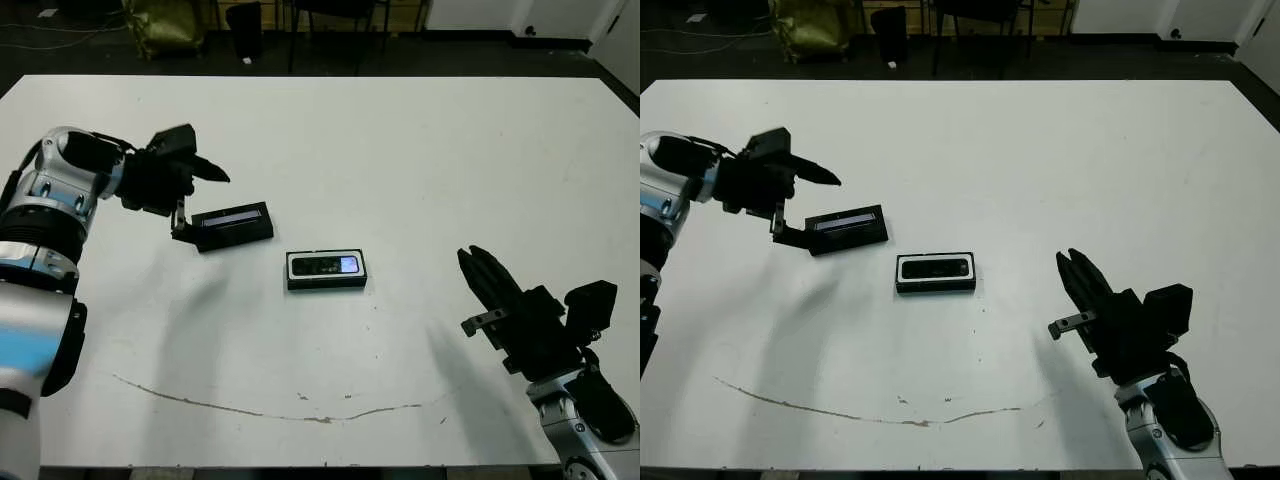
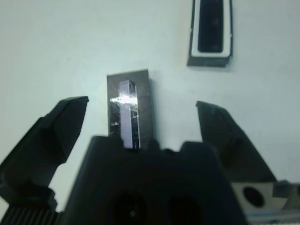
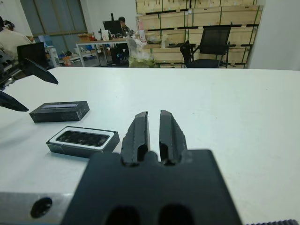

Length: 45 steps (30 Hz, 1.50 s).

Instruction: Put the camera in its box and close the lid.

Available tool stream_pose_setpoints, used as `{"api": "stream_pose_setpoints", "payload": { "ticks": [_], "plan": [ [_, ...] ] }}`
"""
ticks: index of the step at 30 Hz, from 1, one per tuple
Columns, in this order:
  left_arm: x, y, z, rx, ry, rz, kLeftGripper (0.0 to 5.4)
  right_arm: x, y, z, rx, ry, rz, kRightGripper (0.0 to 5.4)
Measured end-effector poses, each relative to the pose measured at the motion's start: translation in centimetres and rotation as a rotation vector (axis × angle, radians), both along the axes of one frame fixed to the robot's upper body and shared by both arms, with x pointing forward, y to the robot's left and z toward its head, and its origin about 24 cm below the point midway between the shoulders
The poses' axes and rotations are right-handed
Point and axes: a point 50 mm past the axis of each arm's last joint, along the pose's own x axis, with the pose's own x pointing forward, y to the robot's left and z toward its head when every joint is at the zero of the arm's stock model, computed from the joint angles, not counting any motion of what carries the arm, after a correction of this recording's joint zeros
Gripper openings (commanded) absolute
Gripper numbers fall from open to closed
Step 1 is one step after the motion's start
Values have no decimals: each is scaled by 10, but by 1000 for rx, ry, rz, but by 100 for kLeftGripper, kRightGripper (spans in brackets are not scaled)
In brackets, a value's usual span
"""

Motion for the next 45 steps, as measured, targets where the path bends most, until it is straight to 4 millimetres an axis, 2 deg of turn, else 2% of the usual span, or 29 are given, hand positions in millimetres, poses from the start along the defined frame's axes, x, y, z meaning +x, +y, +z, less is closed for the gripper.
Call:
{"api": "stream_pose_setpoints", "payload": {
  "ticks": [15,25,45],
  "plan": [
    [1,1,-10,58,6,0,539,-3,4,13,-1,-5,-14,0],
    [4,-5,-16,34,-10,40,539,-7,14,27,97,-54,22,0],
    [7,2,-25,92,-26,152,539,-7,15,27,121,-72,46,0]
  ]
}}
